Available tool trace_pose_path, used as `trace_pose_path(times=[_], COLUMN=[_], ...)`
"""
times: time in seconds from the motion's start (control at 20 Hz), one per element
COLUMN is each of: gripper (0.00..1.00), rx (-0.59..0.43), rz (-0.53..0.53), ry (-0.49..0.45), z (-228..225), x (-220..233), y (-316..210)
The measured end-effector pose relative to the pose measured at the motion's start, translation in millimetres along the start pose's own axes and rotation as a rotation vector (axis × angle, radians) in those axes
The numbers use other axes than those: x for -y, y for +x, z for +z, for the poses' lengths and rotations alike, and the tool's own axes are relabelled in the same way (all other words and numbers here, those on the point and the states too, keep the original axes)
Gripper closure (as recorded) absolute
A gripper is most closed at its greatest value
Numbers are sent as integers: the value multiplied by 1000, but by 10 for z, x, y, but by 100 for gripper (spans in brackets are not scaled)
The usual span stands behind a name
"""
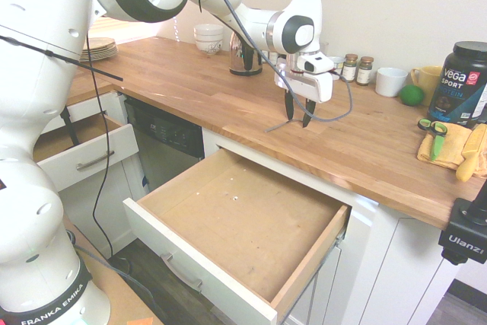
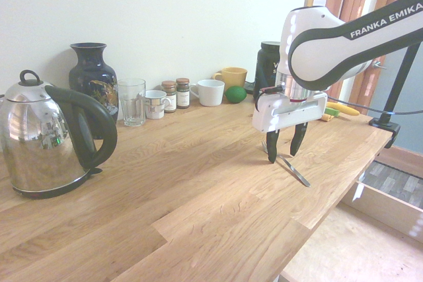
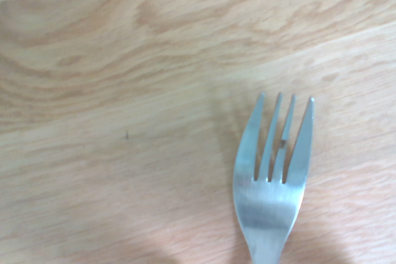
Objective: Put fork in the drawer
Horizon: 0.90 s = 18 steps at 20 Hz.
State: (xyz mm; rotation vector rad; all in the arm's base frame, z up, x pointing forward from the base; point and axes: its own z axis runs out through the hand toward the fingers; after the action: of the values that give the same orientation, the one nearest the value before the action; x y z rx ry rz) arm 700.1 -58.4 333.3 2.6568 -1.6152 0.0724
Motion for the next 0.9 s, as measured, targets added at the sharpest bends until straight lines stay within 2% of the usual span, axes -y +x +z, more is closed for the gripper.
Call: trace_pose_path(times=[0.9], gripper=[100], rx=[4], rz=[-3], ry=[4], z=[12], x=[74], y=[-136])
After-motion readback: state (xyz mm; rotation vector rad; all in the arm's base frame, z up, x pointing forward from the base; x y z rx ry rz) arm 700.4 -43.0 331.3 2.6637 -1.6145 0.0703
